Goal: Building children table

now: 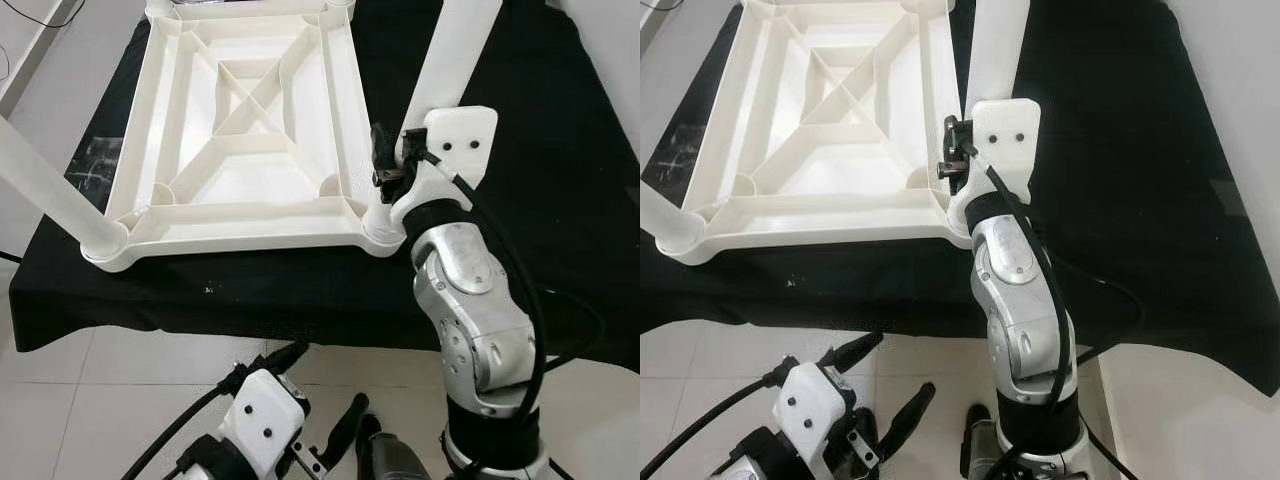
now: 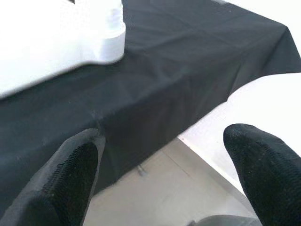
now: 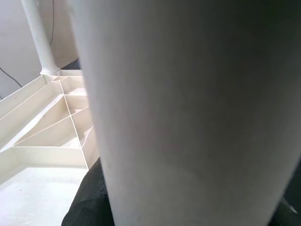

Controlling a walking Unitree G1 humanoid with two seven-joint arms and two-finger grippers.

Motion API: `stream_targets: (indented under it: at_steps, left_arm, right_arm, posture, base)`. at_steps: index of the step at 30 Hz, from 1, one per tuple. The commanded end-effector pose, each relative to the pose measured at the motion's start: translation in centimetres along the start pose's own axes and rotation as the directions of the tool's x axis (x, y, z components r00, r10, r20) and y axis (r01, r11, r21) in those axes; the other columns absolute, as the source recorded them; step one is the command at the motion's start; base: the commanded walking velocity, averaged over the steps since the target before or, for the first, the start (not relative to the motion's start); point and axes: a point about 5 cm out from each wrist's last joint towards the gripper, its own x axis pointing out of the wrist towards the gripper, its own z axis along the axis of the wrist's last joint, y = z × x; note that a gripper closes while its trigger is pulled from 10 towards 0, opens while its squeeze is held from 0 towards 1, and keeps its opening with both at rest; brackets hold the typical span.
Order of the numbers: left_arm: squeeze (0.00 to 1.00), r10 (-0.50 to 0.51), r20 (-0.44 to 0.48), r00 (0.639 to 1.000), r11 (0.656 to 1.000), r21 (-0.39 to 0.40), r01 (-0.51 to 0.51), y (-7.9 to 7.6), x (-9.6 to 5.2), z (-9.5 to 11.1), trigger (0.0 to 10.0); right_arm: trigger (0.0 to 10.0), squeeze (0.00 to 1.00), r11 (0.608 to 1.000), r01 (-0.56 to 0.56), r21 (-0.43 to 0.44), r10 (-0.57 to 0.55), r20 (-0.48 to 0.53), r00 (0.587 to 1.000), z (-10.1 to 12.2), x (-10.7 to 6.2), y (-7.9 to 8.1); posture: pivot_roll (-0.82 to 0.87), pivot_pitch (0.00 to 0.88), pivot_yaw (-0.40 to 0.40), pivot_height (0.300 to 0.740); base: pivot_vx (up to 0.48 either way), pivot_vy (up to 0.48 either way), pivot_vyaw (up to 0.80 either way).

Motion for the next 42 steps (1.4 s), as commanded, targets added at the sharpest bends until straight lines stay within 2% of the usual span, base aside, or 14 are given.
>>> stream_targets:
  at_steps: [1, 6, 10, 11, 13, 16, 19, 21, 23, 29, 31, 38, 40, 42]
  left_arm:
    - [0.0, 0.031, -0.025, 0.999, 1.0, 0.007, -0.031, 0.4, 0.0, -0.3, 10.0]
    - [0.0, 0.093, 0.012, 0.996, 0.995, 0.044, -0.094, 2.3, 0.6, 0.4, 10.0]
    - [0.0, 0.193, 0.187, 0.963, 0.971, 0.106, -0.216, 7.6, 2.4, 4.5, 10.0]
    - [0.0, 0.193, 0.187, 0.963, 0.971, 0.106, -0.216, 7.6, 2.4, 4.5, 10.0]
    - [0.0, 0.18, 0.248, 0.952, 0.968, 0.126, -0.216, 9.0, 3.0, 6.3, 10.0]
    - [0.0, 0.117, 0.369, 0.922, 0.98, 0.11, -0.168, 11.1, 4.0, 10.2, 10.0]
    - [0.0, 0.075, 0.424, 0.902, 0.988, 0.091, -0.125, 11.7, 4.5, 12.0, 10.0]
    - [0.0, 0.013, 0.488, 0.873, 0.998, 0.046, -0.04, 12.4, 5.4, 14.1, 10.0]
    - [0.0, -0.039, 0.522, 0.852, 0.999, 0.007, 0.041, 12.7, 6.0, 15.3, 10.0]
    - [0.0, -0.208, 0.576, 0.79, 0.965, -0.013, 0.263, 13.7, 8.5, 18.8, 10.0]
    - [0.0, -0.225, 0.583, 0.781, 0.956, -0.022, 0.292, 14.0, 9.0, 19.5, 10.0]
    - [0.0, -0.225, 0.583, 0.781, 0.956, -0.022, 0.292, 14.0, 9.0, 19.5, 10.0]
    - [0.0, -0.254, 0.585, 0.77, 0.941, -0.033, 0.336, 14.4, 9.8, 20.1, 10.0]
    - [0.0, -0.42, 0.51, 0.751, 0.861, -0.039, 0.507, 14.4, 13.5, 21.2, 10.0]
  right_arm:
    - [10.0, 0.0, 0.996, 0.066, -0.062, -0.085, -0.388, 0.918, -6.9, -0.7, -1.3]
    - [10.0, 0.0, 0.995, 0.066, -0.07, -0.088, -0.388, 0.917, -7.0, -0.5, -1.5]
    - [10.0, 0.0, 0.997, 0.043, -0.068, -0.065, -0.375, 0.925, -7.0, 0.2, -1.5]
    - [10.0, 0.0, 0.997, 0.043, -0.068, -0.065, -0.375, 0.925, -7.0, 0.2, -1.5]
    - [10.0, 0.0, 0.997, 0.038, -0.065, -0.06, -0.371, 0.927, -7.1, 0.4, -1.4]
    - [10.0, 0.0, 0.998, 0.017, -0.058, -0.036, -0.362, 0.931, -7.0, 0.7, -1.0]
    - [10.0, 0.0, 0.999, 0.009, -0.05, -0.027, -0.355, 0.935, -6.9, 0.9, -0.8]
    - [10.0, 0.0, 1.0, -0.014, 0.001, 0.014, -0.293, 0.956, -6.1, 1.2, -0.3]
    - [10.0, 0.0, 1.0, -0.031, 0.0, 0.029, -0.269, 0.963, -5.7, 1.4, -0.1]
    - [10.0, 0.0, 0.998, -0.065, 0.025, 0.069, -0.249, 0.966, -5.6, 1.4, 0.6]
    - [10.0, 0.0, 0.997, -0.069, 0.027, 0.074, -0.246, 0.966, -5.6, 1.3, 0.7]
    - [10.0, 0.0, 0.997, -0.069, 0.027, 0.074, -0.246, 0.966, -5.6, 1.3, 0.7]
    - [10.0, 0.0, 0.997, -0.077, 0.031, 0.082, -0.242, 0.967, -5.6, 1.2, 0.9]
    - [10.0, 0.0, 0.994, -0.101, 0.046, 0.109, -0.222, 0.969, -5.4, 1.0, 1.8]
  posture:
    - [0.08, 0.389, -0.019, 0.74]
    - [0.08, 0.371, -0.023, 0.74]
    - [0.09, 0.343, -0.028, 0.74]
    - [0.09, 0.343, -0.028, 0.74]
    - [0.09, 0.333, -0.029, 0.74]
    - [0.09, 0.312, -0.025, 0.74]
    - [0.1, 0.307, -0.023, 0.74]
    - [0.1, 0.288, -0.016, 0.74]
    - [0.1, 0.286, -0.016, 0.74]
    - [0.09, 0.254, -0.004, 0.74]
    - [0.09, 0.254, -0.004, 0.74]
    - [0.09, 0.254, -0.004, 0.74]
    - [0.09, 0.245, 0.002, 0.74]
    - [0.09, 0.227, 0.024, 0.74]
  base:
    - [0.0, 0.0, 0.0]
    - [0.0, 0.0, 0.0]
    - [0.0, 0.0, 0.0]
    - [0.0, 0.0, 0.0]
    - [0.0, 0.0, 0.0]
    - [0.0, 0.0, 0.0]
    - [0.0, 0.0, 0.0]
    - [0.0, 0.0, 0.0]
    - [0.0, 0.0, 0.0]
    - [0.0, 0.0, 0.0]
    - [0.0, 0.0, 0.0]
    - [0.0, 0.0, 0.0]
    - [0.0, 0.0, 0.0]
    - [0.0, 0.0, 0.0]
